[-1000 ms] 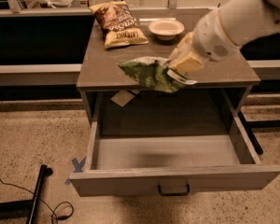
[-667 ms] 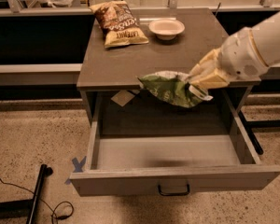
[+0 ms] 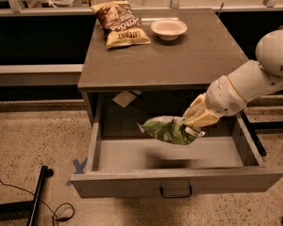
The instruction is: Place green jalapeno chip bag into top drawer
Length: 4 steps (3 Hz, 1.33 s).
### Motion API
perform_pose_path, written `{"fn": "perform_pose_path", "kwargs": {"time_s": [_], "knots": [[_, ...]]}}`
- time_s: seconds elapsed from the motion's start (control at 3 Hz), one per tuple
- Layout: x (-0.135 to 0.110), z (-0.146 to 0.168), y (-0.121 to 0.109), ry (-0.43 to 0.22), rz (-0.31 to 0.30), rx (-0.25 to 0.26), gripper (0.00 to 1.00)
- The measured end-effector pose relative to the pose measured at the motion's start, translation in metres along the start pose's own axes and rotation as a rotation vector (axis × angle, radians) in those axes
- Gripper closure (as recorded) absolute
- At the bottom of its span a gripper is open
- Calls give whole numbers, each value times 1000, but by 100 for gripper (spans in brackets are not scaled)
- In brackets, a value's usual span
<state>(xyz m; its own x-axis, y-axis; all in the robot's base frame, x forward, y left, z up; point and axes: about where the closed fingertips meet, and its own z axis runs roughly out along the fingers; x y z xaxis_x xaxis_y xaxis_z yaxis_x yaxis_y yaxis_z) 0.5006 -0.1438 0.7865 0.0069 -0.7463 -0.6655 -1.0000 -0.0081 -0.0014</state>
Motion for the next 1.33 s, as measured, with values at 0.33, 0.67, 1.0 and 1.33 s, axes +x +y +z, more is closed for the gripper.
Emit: {"fn": "perform_pose_path", "kwargs": {"time_s": [0.33,0.67,1.0,1.33], "knots": [[6,23,-7,-10,11,-6,50],[14,38,-8,-13,60,29,27],[15,31,-11,-83,114,113,4],[9,-9,-10,-192,227,202,0]]}}
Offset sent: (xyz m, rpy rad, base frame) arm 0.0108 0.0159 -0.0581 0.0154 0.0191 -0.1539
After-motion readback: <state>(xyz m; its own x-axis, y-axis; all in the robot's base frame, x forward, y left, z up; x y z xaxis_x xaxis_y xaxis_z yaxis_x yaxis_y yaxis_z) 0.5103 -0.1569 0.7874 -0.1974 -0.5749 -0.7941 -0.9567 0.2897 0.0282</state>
